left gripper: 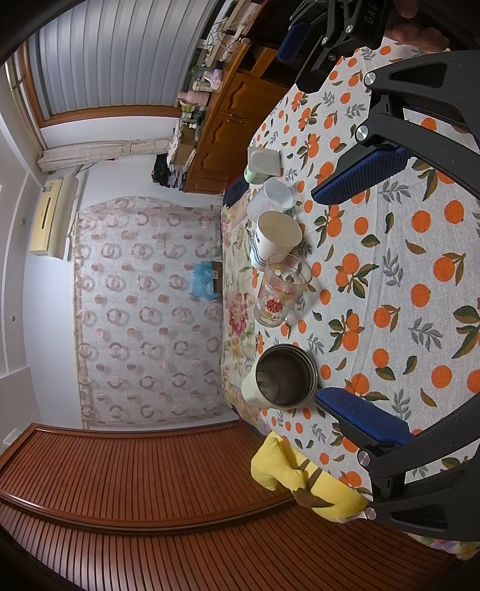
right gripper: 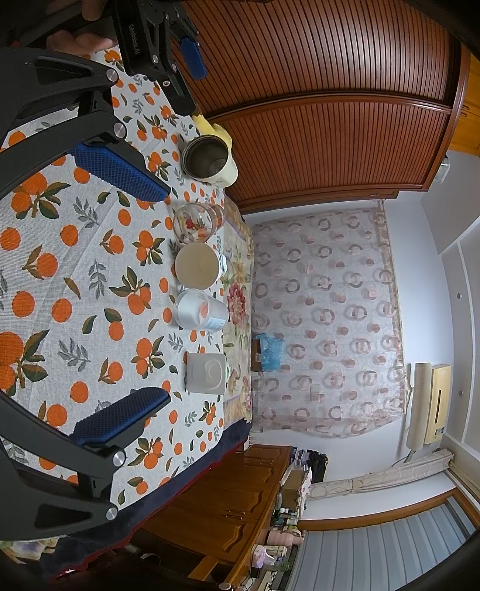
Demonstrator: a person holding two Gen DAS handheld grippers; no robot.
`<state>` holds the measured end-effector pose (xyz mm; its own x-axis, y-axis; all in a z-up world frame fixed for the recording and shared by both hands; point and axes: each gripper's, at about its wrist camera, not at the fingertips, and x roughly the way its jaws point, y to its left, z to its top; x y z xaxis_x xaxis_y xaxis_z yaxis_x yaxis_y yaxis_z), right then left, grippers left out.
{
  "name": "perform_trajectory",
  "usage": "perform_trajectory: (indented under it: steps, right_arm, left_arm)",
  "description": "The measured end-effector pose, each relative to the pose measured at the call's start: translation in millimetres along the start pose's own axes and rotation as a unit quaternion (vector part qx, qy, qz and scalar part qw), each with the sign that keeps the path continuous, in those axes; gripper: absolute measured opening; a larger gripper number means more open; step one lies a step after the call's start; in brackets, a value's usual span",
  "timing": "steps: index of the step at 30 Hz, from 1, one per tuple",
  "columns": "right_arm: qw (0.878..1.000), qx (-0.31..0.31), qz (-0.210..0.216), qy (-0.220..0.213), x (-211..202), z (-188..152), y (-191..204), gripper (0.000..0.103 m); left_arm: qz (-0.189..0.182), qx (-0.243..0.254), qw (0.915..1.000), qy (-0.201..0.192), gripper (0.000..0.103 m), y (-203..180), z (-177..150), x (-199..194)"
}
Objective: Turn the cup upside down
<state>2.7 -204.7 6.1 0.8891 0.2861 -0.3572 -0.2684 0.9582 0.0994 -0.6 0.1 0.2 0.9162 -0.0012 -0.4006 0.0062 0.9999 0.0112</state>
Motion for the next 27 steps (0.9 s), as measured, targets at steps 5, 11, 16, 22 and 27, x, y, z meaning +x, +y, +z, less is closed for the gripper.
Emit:
perform_trajectory:
  steps: [5,11,16,22,27]
  right_arm:
    - [1.0,0.0,0.0,0.0,0.1,-0.2,0.3,0.101]
    - [1.0,0.0,0.0,0.001,0.2,-0.6,0.0,0.101]
    - [1.0,0.0,0.0,0.006,1.6,-1.2,-0.8,0.101]
    - [1.0,-0.005,0.002,0.017,6.6,1.7,-3.8,0.101]
    - [0.999,-0.018,0.001,0.026,25.3,9.2,-12.7,0.1]
  left_arm:
    - [0.0,0.0,1.0,0.0,0.096,0.0,0.0,0.0]
    - [-0.002,0.0,1.0,0.003,0.096,0.2,-0.2,0.8]
    - [-0.01,0.002,0.9997,0.02,0.096,0.1,-1.8,7.2]
    - [-0.02,0.009,0.9985,0.05,0.096,-2.5,-6.2,21.8]
    - [-0.025,0.014,0.9976,0.063,0.096,-0.9,-2.1,34.3]
